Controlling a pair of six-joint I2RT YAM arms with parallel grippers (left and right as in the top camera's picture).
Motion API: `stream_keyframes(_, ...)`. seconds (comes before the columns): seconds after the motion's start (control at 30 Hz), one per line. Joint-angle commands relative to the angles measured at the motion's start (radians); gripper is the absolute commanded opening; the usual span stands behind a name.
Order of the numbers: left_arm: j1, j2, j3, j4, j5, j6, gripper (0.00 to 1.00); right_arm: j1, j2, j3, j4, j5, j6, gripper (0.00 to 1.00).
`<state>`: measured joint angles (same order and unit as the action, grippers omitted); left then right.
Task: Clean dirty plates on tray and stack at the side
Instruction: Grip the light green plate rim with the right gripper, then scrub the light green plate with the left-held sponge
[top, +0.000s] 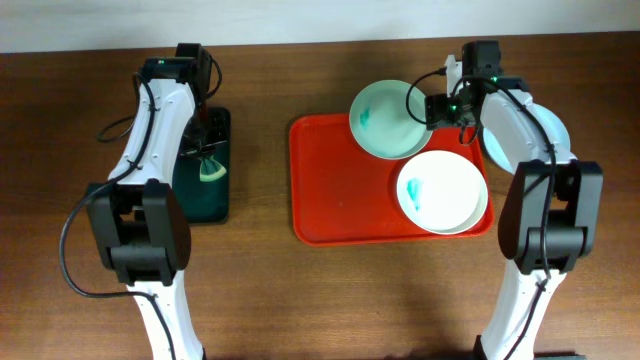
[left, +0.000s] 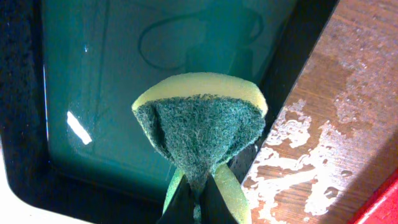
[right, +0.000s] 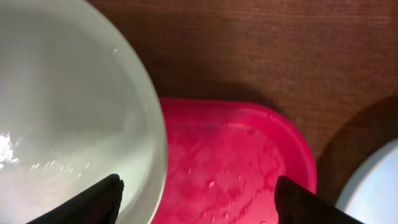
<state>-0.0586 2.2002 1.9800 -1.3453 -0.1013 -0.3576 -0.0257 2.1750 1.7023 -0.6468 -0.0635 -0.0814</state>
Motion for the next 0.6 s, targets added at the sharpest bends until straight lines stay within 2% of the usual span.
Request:
stream_keyframes(0.0, 0.003, -0.003, -0.004, 0.009, 0.010, 0.019, 0.00, 0.001, 0.026, -0.003, 0.042, -0.069, 0.011, 0.70)
stream_keyframes(0.1, 0.003, -0.003, -0.004, 0.009, 0.010, 0.019, 0.00, 0.020, 0.060, -0.003, 0.076, -0.067, 0.011, 0.60)
stream_keyframes(0.2, 0.003, -0.003, -0.004, 0.008, 0.010, 0.019, 0.00, 0.039, 0.078, -0.003, 0.103, -0.063, 0.011, 0.57)
stream_keyframes(0.23, 0.003, -0.003, -0.004, 0.008, 0.010, 0.019, 0.00, 0.045, 0.084, -0.003, 0.111, -0.063, 0.011, 0.53)
stream_keyframes(0.27, 0.003, -0.003, -0.004, 0.008, 0.010, 0.019, 0.00, 0.048, 0.090, -0.003, 0.113, -0.063, 0.011, 0.41)
stream_keyframes(0.33, 0.003, -0.003, -0.004, 0.008, 0.010, 0.019, 0.00, 0.052, 0.093, -0.003, 0.113, -0.063, 0.011, 0.30)
stream_keyframes(0.37, 0.003, -0.003, -0.004, 0.008, 0.010, 0.019, 0.00, 0.055, 0.092, -0.002, 0.112, -0.064, 0.012, 0.13)
stream_keyframes(0.4, 0.003, -0.003, -0.004, 0.008, 0.010, 0.019, 0.00, 0.060, 0.087, -0.002, 0.096, -0.064, 0.012, 0.04)
stream_keyframes(0.53, 0.002, -0.003, -0.004, 0.011, 0.019, 0.019, 0.00, 0.105, 0.022, -0.002, 0.003, -0.066, 0.011, 0.04)
stream_keyframes(0.57, 0.000, -0.003, -0.004, 0.018, 0.070, 0.045, 0.00, 0.133, -0.010, -0.002, -0.046, -0.096, 0.011, 0.04)
